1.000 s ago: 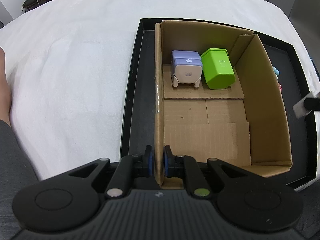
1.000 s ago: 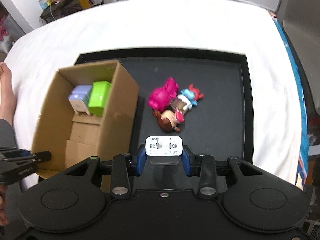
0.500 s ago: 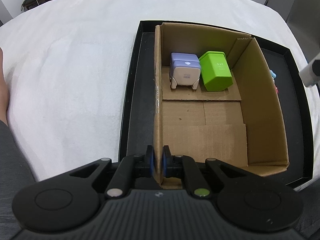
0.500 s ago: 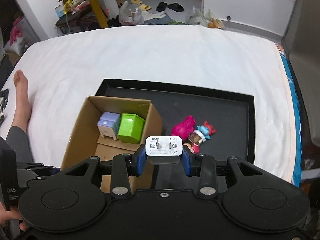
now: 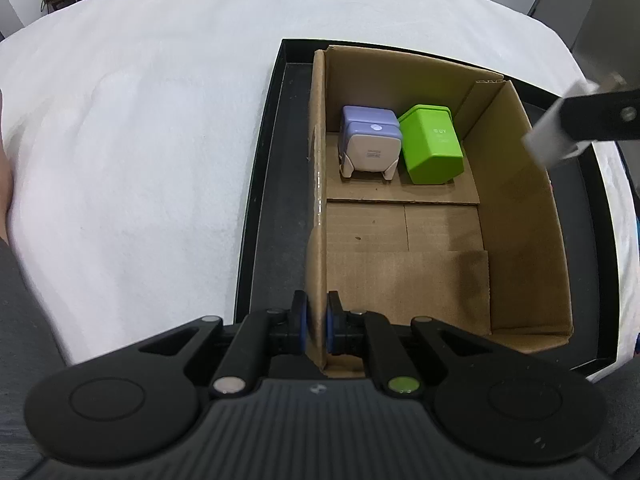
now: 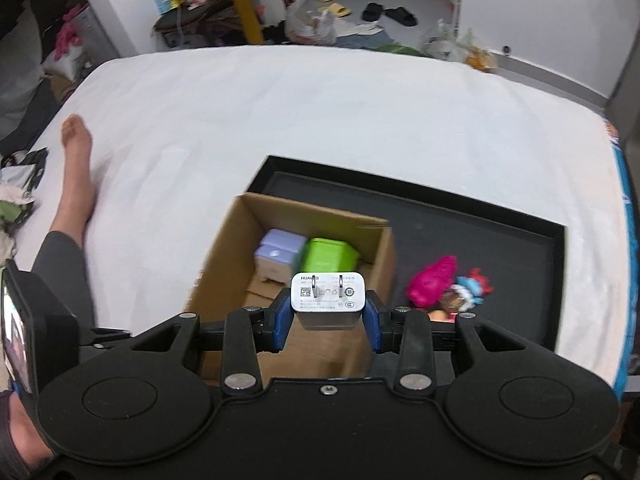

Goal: Organize rigid objects
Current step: 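Lift the white plug charger and carry it over the box, then lower the white charger into the box and open the right gripper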

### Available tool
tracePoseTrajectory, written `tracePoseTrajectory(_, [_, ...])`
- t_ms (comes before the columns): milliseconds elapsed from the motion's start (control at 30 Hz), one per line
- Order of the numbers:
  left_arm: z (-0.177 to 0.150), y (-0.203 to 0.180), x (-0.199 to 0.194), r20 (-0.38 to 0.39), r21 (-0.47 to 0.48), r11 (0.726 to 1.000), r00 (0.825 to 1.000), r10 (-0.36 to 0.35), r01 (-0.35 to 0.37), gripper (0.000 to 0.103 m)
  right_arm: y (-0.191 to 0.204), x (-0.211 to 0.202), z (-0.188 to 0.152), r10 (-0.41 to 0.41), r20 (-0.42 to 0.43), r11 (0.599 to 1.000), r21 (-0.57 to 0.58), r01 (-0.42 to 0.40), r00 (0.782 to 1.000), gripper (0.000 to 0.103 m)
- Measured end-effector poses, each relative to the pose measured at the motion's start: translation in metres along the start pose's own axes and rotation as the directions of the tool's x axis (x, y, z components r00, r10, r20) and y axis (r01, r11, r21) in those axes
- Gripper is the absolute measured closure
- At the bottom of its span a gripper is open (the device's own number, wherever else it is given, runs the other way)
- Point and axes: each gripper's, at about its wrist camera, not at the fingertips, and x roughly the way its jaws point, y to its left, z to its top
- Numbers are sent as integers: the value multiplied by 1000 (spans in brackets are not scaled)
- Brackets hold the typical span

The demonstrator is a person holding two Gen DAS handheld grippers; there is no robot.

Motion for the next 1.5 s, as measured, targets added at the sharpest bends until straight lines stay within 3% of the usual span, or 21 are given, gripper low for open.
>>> tracePoseTrajectory(300, [0,2,-1,-3,-11,1000,1000,-15,15,95,30,33,-1,44,-50,999,-8,-44,998,67])
tracePoseTrajectory(933, [-1,3,-1,-4,-7,1000,1000,-17,17,95,31,83,-15,96,-121,988,129,-80,988,66])
tracePoseTrajectory(1500, [-2,1,-1,-6,5,1000,1000,7,-7,95,28,97,-10,169,-98,971,186,-148,981,65])
